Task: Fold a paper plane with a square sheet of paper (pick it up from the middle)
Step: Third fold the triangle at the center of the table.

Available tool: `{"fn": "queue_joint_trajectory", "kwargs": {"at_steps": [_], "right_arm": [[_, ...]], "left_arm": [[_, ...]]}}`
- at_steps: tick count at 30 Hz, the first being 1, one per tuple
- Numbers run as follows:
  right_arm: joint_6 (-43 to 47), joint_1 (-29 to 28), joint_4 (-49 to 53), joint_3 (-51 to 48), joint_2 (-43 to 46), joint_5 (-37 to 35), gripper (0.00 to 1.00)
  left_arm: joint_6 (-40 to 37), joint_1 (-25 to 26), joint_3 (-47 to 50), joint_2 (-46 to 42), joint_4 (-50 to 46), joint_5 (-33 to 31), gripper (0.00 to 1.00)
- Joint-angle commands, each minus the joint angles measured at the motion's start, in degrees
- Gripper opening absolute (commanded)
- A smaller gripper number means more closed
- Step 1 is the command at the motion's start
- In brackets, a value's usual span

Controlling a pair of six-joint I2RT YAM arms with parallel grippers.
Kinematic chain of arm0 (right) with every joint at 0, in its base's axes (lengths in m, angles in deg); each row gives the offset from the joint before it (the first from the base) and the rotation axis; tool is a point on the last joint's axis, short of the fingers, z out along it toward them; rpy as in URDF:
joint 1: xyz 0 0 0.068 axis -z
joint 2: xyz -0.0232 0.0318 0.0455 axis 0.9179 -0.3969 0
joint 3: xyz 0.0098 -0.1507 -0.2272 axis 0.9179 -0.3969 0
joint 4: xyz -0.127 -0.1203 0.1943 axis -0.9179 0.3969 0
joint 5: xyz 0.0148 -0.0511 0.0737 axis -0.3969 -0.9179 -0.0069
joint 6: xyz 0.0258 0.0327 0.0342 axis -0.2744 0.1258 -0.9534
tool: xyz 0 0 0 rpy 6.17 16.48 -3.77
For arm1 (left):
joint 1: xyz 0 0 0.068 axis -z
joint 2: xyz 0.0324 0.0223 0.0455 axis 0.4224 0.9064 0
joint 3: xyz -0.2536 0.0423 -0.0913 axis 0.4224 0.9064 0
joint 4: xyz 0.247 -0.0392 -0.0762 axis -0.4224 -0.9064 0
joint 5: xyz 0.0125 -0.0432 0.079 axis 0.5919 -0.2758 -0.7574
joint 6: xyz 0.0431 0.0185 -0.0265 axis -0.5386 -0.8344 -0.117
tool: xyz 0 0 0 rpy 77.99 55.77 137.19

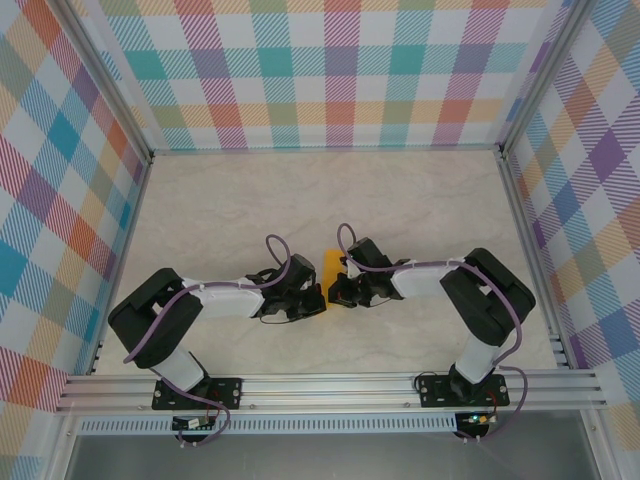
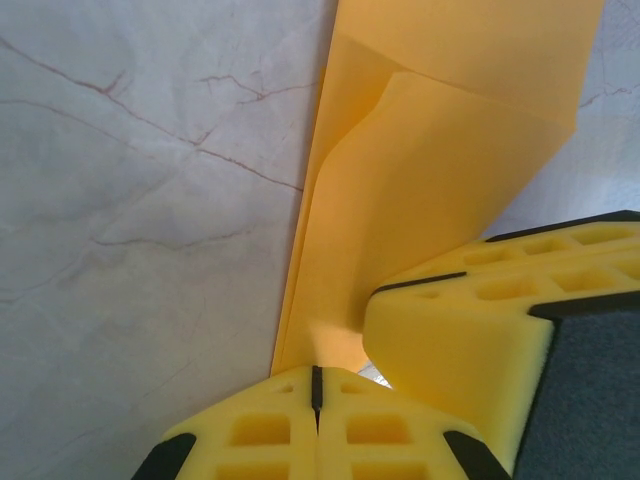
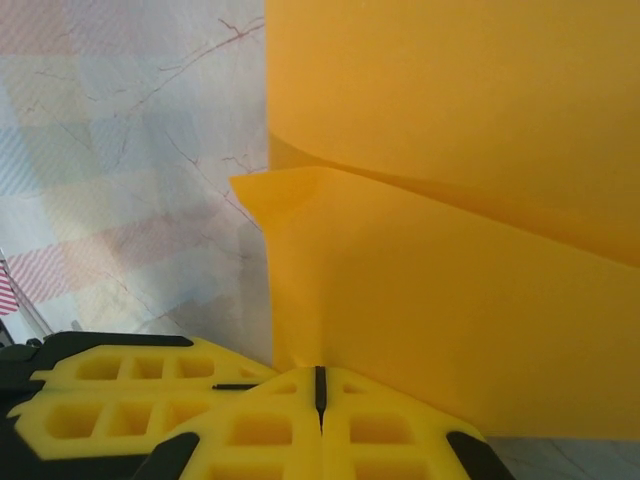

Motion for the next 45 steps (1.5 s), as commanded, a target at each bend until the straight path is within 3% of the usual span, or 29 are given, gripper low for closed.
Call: {"fn": "queue_joint_trajectory", "kwargs": {"at_steps": [1, 8, 20, 28, 31, 37, 45], "right_arm": [[-0.8, -0.4, -0.8, 0.2, -1.4, 1.7, 0.02], [2.6, 0.8, 3.8, -1.5, -1.0, -1.8, 0.02], [5.8, 12.9, 3.4, -0.5, -1.6, -5.4, 0.02], [8.4, 17.6, 8.3, -0.2, 4.4, -7.7, 0.04], [9.2, 17.6, 12.3, 0.2, 9.9, -8.3, 0.11], [6.6, 17.6, 15.6, -2.6, 19.2, -7.2, 0.40], [0.4, 17.6, 11.7, -6.1, 20.4, -0.3, 0.64]], "left_arm": [[-0.7, 0.7, 1.3, 1.7, -9.1, -2.1, 0.00], [-0.6, 0.7, 1.4, 1.3, -10.6, -2.7, 0.00], [-0.2, 0.8, 2.0, 2.3, -12.6, -3.2, 0.00], [-2.9, 0.7, 0.1, 1.4, -12.3, -1.7, 0.03], [-5.7, 0.9, -3.4, -0.9, -13.4, -2.2, 0.08], [-9.2, 0.9, -9.5, -4.9, -14.2, -5.1, 0.20], [-10.0, 0.8, -12.7, -1.3, -12.1, -8.5, 0.22]]}}
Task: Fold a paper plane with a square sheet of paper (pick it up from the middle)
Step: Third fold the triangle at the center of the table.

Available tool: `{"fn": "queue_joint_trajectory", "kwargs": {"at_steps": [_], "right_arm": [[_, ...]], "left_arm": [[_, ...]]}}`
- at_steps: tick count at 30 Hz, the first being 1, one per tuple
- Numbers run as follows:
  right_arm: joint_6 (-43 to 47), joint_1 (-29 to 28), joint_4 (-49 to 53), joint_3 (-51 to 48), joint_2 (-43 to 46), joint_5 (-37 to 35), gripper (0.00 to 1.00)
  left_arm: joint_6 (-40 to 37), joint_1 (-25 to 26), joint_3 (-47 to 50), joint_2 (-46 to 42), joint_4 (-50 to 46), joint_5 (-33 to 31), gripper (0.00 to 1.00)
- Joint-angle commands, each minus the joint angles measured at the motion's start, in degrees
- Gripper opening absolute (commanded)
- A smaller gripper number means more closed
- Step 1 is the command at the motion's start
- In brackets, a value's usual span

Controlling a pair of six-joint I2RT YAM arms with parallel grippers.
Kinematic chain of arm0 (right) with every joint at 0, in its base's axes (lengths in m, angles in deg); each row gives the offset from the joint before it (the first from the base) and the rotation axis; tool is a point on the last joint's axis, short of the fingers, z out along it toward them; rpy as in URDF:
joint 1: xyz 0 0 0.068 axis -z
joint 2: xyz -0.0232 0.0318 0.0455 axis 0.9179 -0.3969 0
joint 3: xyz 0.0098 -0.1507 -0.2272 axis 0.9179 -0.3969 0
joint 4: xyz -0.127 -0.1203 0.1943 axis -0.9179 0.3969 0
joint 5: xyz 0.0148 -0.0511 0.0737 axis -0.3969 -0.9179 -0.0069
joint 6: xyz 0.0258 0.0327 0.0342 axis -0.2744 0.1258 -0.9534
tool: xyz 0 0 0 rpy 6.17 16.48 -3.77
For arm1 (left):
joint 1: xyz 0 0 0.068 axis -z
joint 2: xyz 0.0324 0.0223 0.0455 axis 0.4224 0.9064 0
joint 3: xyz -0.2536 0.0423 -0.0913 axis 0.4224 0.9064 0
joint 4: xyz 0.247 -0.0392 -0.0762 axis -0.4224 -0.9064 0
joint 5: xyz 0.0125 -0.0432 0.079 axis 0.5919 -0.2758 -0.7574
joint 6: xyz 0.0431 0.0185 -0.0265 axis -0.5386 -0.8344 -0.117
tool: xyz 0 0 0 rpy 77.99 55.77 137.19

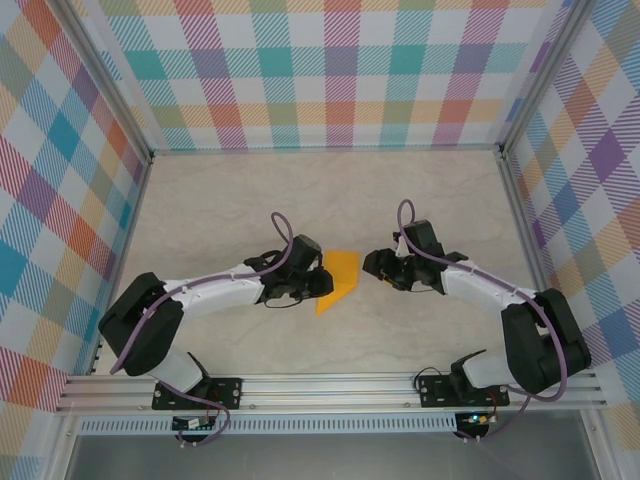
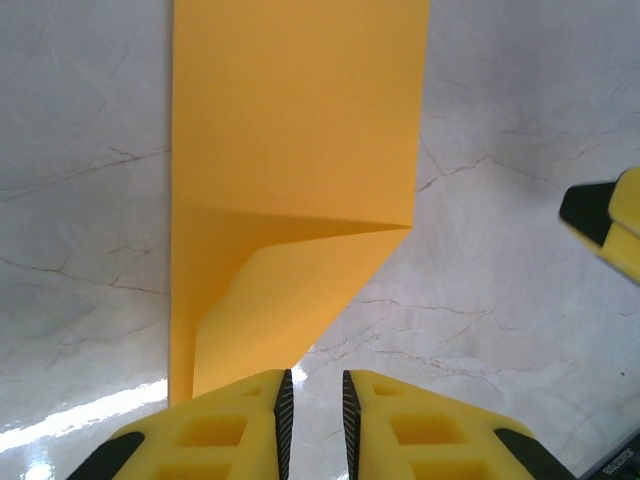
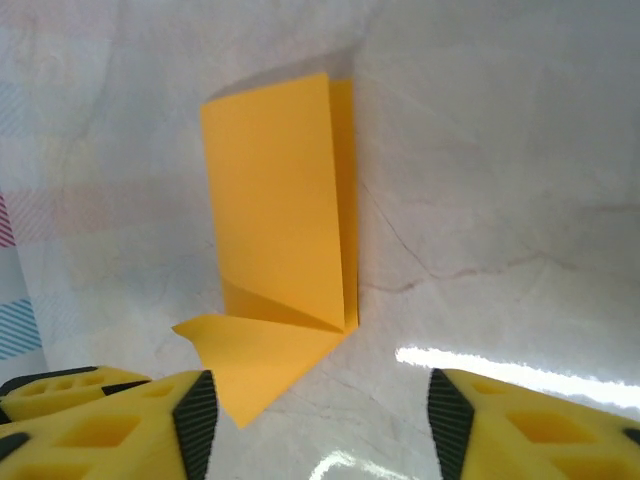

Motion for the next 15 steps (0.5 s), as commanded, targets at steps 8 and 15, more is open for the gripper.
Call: {"fn": "queue_joint_trajectory", "kwargs": {"at_steps": [8, 15], "right_arm": [[-6.9, -0.8, -6.3, -1.6, -5.1, 9.0, 0.73], [-8.8, -3.3, -8.8, 0.1, -10.1, 9.7, 0.74]], "left_arm": [[-0.4, 0.3, -2.1, 6.8, -0.1, -5.5, 0.15], [3.7, 0.2, -0.4, 7.6, 1.1, -10.2, 0.11]]}}
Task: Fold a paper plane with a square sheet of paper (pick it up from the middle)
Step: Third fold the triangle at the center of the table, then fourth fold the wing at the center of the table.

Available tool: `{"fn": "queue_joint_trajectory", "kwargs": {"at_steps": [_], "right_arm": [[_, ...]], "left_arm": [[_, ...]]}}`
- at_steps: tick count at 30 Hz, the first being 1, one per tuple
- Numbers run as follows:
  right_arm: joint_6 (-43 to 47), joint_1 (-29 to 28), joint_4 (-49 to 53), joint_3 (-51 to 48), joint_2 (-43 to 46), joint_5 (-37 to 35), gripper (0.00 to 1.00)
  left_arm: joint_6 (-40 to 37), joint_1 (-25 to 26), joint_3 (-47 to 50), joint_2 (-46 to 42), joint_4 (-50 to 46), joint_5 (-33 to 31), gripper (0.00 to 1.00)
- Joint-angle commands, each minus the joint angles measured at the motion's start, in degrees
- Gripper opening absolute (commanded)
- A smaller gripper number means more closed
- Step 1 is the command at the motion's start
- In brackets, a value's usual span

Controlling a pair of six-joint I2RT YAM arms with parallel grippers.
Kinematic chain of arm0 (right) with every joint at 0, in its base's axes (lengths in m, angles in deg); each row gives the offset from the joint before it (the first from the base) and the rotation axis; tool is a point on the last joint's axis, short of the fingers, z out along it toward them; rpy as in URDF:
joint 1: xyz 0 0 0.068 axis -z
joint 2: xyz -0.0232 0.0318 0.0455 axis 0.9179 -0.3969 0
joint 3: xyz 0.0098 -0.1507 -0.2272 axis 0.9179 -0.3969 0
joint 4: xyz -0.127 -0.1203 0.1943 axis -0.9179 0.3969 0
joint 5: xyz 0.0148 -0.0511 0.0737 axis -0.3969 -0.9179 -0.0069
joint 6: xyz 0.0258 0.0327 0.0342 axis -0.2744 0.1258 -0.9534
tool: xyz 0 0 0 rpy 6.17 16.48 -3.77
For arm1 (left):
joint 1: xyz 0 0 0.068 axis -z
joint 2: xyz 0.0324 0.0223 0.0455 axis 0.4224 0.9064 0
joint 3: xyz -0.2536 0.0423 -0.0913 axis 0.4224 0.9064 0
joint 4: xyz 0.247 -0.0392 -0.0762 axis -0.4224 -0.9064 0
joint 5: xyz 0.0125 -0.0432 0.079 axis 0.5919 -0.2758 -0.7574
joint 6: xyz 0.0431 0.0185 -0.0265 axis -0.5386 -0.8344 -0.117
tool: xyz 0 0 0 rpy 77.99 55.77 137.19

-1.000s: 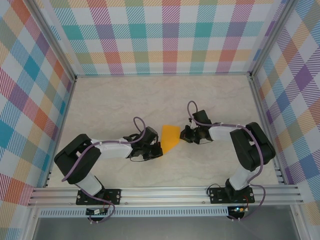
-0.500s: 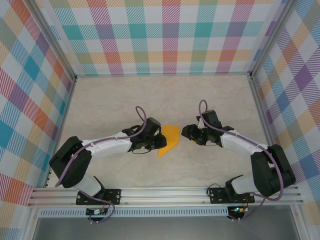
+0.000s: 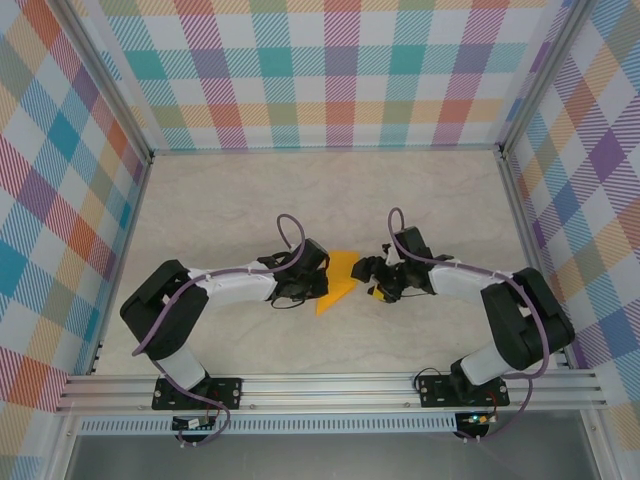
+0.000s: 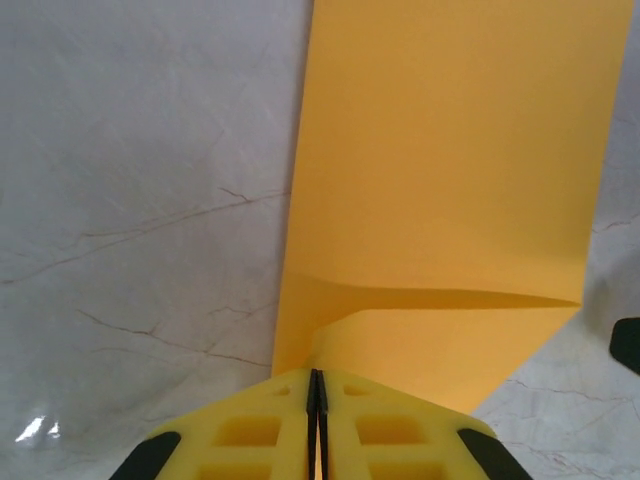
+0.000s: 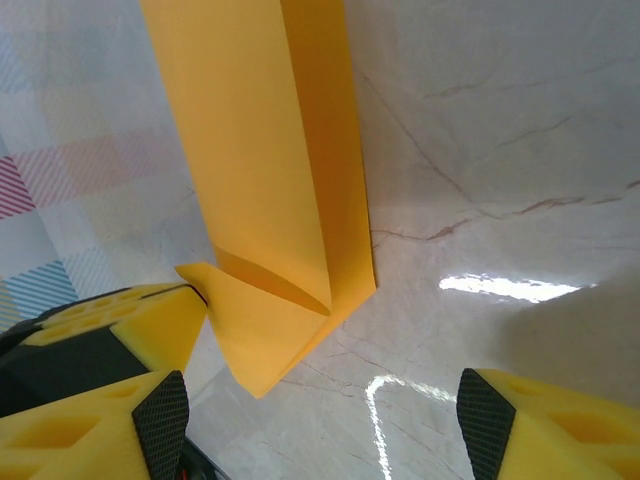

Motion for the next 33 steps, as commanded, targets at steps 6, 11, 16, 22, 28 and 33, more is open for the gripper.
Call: {"fn": "queue_joint_trajectory", "kwargs": {"at_steps": [6, 11, 16, 22, 28, 33], "right_arm": [[-2.6, -2.5, -4.8, 3.1, -5.5, 3.0, 0.67], [-2.9, -3.3, -6.5, 4.0, -7.7, 4.1, 0.56], [-3.0, -3.5, -7.6, 4.3, -8.7, 5.0, 0.49], [-2.3, -3.5, -9.8, 4.3, -8.9, 6.0, 0.40], [-1.4, -3.5, -12.7, 4.5, -10.2, 8.5, 0.31], [-0.2, -3.5, -13.5, 4.1, -11.1, 9.7, 0.30]], "left_arm": [[2.5, 0.2, 1.1, 1.3, 1.2, -2.1, 0.10], [2.4, 0.3, 0.8, 1.9, 0.6, -2.0, 0.10], [2.4, 0.2, 0.6, 2.2, 0.2, -2.0, 0.10], [2.3, 0.2, 0.6, 1.9, -0.1, -2.1, 0.10], [2.1, 0.2, 0.4, 2.4, -0.4, -2.0, 0.10], [2.0, 0.0, 0.3, 2.4, -0.8, -2.4, 0.10]]}}
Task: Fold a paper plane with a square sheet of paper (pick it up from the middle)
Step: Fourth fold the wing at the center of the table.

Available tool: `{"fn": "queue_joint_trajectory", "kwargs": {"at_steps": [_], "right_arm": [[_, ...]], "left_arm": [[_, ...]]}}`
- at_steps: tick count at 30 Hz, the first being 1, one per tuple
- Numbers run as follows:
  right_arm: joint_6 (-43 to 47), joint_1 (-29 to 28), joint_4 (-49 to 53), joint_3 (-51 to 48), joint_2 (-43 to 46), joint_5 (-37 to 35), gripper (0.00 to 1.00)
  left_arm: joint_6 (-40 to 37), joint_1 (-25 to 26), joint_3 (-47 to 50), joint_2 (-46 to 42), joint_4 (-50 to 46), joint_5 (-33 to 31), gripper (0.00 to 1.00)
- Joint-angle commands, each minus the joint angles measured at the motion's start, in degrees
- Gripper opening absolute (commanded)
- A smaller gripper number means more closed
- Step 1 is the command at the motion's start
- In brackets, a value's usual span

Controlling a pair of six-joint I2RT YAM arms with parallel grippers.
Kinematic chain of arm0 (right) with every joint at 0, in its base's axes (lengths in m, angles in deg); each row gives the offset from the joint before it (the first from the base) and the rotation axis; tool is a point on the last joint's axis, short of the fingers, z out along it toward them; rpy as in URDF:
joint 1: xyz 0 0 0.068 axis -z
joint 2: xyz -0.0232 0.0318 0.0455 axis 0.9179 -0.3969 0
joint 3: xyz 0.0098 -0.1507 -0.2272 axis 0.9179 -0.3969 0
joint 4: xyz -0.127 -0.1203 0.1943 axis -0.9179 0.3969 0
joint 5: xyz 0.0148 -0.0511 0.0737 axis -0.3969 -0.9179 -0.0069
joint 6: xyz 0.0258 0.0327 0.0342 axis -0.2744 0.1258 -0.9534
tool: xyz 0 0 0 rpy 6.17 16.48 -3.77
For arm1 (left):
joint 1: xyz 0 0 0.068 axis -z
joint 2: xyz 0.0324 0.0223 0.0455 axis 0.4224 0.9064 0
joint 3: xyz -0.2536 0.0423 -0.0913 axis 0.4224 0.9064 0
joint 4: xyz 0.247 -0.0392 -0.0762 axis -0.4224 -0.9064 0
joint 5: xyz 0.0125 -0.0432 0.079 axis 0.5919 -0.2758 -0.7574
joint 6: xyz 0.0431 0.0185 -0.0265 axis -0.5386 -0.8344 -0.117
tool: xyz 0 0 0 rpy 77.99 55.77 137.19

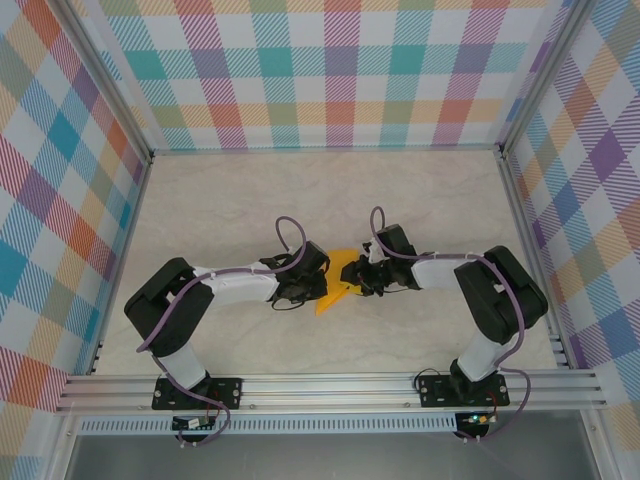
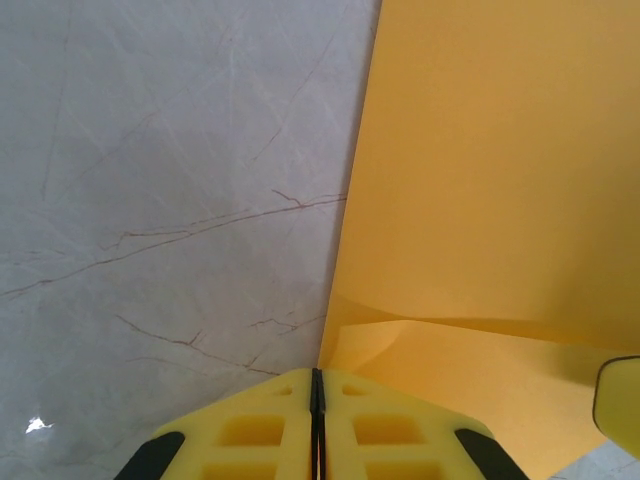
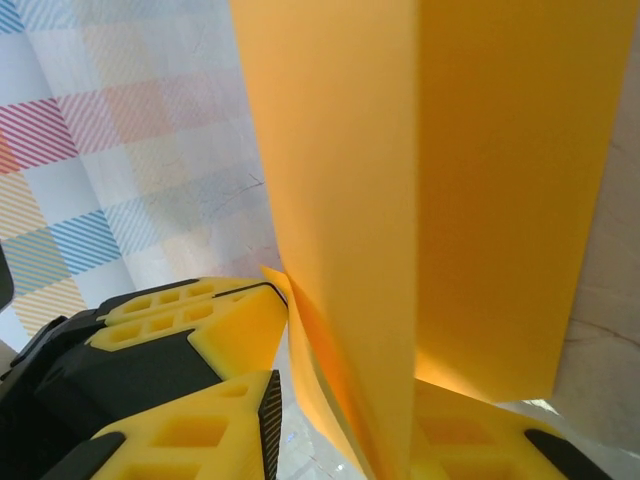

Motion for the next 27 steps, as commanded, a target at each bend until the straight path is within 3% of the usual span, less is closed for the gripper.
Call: {"fn": "queue_joint_trajectory", "kwargs": {"at_steps": [1, 6, 14, 23, 27], "right_arm": [[1.8, -0.3, -2.9, 0.4, -0.9, 2.5, 0.30], [2.3, -0.3, -2.8, 0.2, -1.2, 2.5, 0.29], [0.9, -0.3, -3.0, 0.7, -2.1, 0.4, 0.07], [0.9, -0.5, 10.6, 1.5, 11.0, -11.4, 0.00], [-0.4, -1.5, 18.3, 3.5, 16.3, -16.0, 0.00]], "left_arm": [[0.3, 0.0, -0.3, 1.0, -1.1, -1.2, 0.10], [0.1, -0.1, -0.4, 1.0, -1.2, -0.9, 0.10], [0.4, -0.2, -0.3, -1.7, -2.5, -1.7, 0.12], [-2.0, -0.3, 0.1, -14.6, -11.3, -8.2, 0.24], [-3.3, -0.7, 0.9, -20.7, -12.4, -10.0, 0.38]]}}
